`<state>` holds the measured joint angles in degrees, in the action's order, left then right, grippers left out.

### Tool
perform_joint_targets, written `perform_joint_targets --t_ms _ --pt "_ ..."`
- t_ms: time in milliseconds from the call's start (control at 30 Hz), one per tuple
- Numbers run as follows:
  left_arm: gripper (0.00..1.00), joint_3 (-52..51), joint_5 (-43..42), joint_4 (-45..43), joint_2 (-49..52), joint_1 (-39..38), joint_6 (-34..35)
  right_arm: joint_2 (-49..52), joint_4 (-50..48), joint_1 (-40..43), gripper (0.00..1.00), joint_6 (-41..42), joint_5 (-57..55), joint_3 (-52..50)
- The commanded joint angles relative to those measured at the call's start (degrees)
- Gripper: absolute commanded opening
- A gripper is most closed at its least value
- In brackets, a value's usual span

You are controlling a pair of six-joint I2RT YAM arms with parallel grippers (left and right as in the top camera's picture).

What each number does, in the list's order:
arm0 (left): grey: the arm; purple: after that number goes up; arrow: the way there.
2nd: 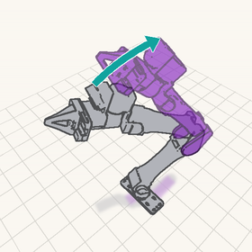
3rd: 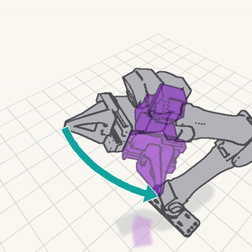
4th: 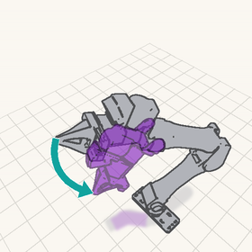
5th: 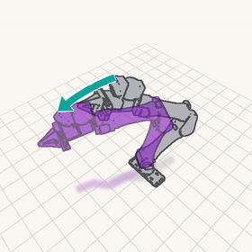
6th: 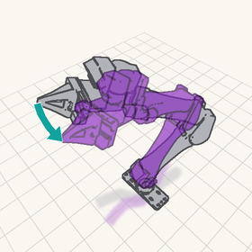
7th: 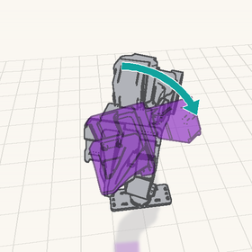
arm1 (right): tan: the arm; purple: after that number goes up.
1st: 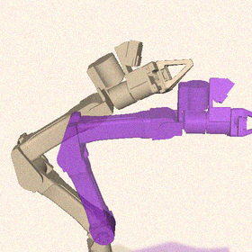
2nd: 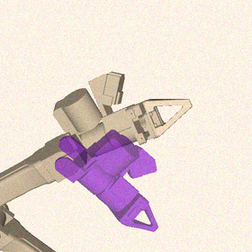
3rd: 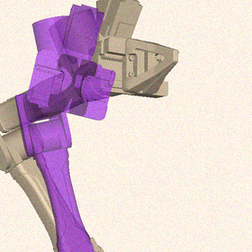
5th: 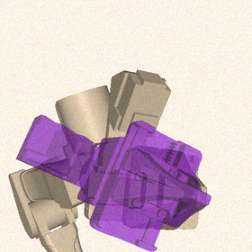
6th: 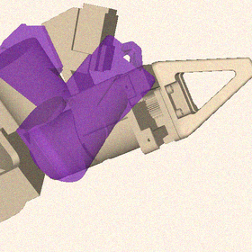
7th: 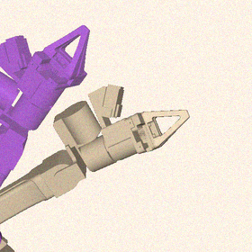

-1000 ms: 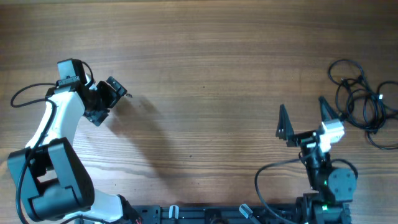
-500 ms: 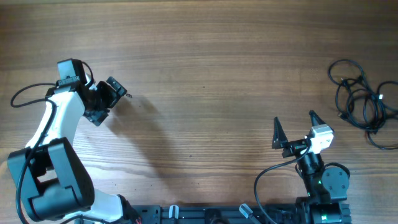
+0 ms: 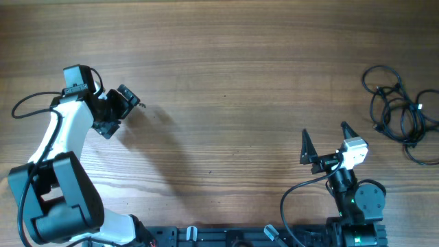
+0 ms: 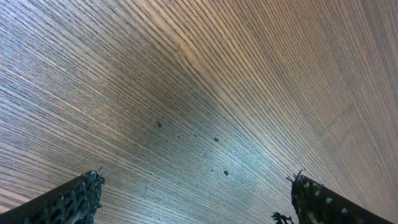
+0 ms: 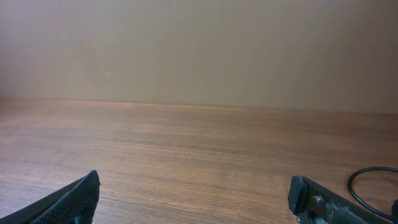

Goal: Untangle cables

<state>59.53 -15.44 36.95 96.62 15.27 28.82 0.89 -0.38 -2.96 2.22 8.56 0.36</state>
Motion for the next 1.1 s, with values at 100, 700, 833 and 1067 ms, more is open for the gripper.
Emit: perform_joint_targets --t_ms 100,700,833,1067 --pt "1.0 0.5 0.3 0.0 -0.7 0.1 0.3 -0.7 -0.2 -0.3 1.0 -0.7 0.0 -0.1" --pt "1.0 0.5 0.3 0.0 -8.3 -2.0 0.3 -0.7 -0.2 -0.3 1.0 -0.7 0.0 -0.1" --pt "1.0 0.5 0.3 0.0 -19.8 -5.8 0.3 -0.7 -0.2 -0.3 1.0 -0.7 0.0 -0.1" --pt "1.0 0.5 0.3 0.0 -44.9 -8.3 0.3 -0.7 -0.2 -0.3 1.0 -0.7 0.0 -0.1"
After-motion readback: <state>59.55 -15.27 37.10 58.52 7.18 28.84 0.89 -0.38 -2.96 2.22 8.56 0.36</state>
